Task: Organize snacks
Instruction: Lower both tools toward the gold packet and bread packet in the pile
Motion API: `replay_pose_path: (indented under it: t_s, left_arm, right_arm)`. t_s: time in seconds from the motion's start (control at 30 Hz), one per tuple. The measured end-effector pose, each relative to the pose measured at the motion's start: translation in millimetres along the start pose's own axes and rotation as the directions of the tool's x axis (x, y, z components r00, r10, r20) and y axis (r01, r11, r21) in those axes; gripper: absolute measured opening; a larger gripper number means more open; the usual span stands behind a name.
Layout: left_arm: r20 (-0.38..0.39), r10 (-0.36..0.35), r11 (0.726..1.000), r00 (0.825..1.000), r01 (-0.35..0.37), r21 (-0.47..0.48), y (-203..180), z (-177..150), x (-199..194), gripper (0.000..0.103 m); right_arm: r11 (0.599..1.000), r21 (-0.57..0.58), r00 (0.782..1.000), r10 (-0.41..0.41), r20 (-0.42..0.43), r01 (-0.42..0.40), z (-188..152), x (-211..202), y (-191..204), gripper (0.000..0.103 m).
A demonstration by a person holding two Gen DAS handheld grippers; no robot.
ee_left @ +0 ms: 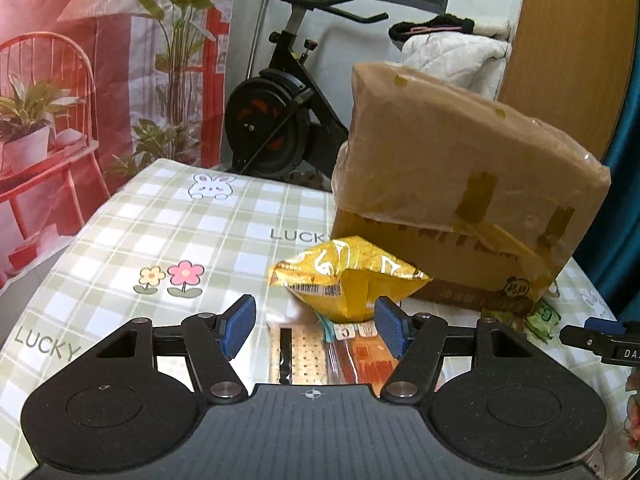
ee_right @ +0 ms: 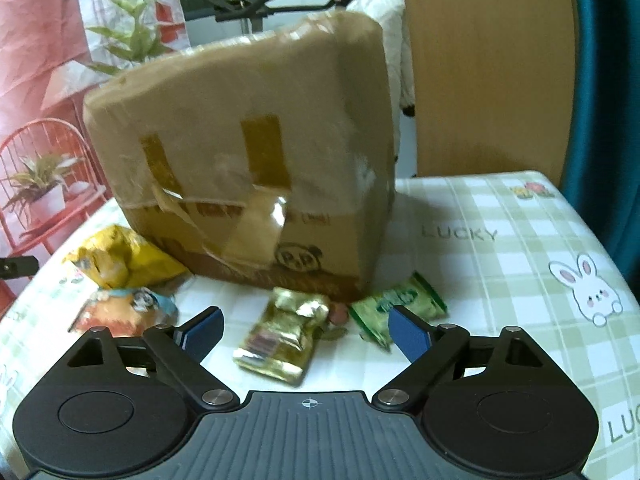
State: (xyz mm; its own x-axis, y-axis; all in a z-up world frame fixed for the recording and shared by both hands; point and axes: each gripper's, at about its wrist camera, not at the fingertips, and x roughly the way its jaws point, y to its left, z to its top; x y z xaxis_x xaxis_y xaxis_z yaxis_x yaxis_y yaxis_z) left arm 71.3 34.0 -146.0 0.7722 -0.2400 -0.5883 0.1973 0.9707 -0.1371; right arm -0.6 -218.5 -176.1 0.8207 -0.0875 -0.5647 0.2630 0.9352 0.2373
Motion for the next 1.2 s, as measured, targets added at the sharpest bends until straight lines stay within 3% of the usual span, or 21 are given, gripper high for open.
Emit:
replay_pose_path:
  t_s: [0.27,0.5,0.93,1.1,1.2]
  left_arm:
    - [-0.029,-0.014,1.000,0.999,0.014,0.002,-0.6,-4.7,5.5,0.068]
    - [-0.045,-0.005,1.000,0.999,0.005,0.007,0.2,-9.2,9.8,0.068]
    - [-0.060,0.034,0.999,0.998,-0.035,-0.008,13.4,-13.5,17.5,0.067]
    - [-0.077,0.051,0.998,0.996,-0.054,-0.037,23.6,-17.8,18.3,0.067]
    - [-0.093,0.064,0.997,0.994,-0.068,-0.034,26.3,-21.5,19.7,0.067]
  right_arm:
    - [1.000,0.004,0.998,0.021,-0.061,-0.021,-7.1,22.8,-10.2,0.075]
    - [0.997,-0.008,0.989,0.071,-0.133,-0.072,-9.3,56.0,10.7,0.076]
    - [0.998,0.024,0.991,-0.052,-0.127,0.055,1.0,102.2,38.4,0.075]
    - [0.990,-0.069,0.986,-0.130,-0.100,0.123,-2.8,107.5,49.5,0.057]
    - [0.992,-0.075,0.990,-0.112,-0.082,0.106,-8.0,103.1,47.4,0.052]
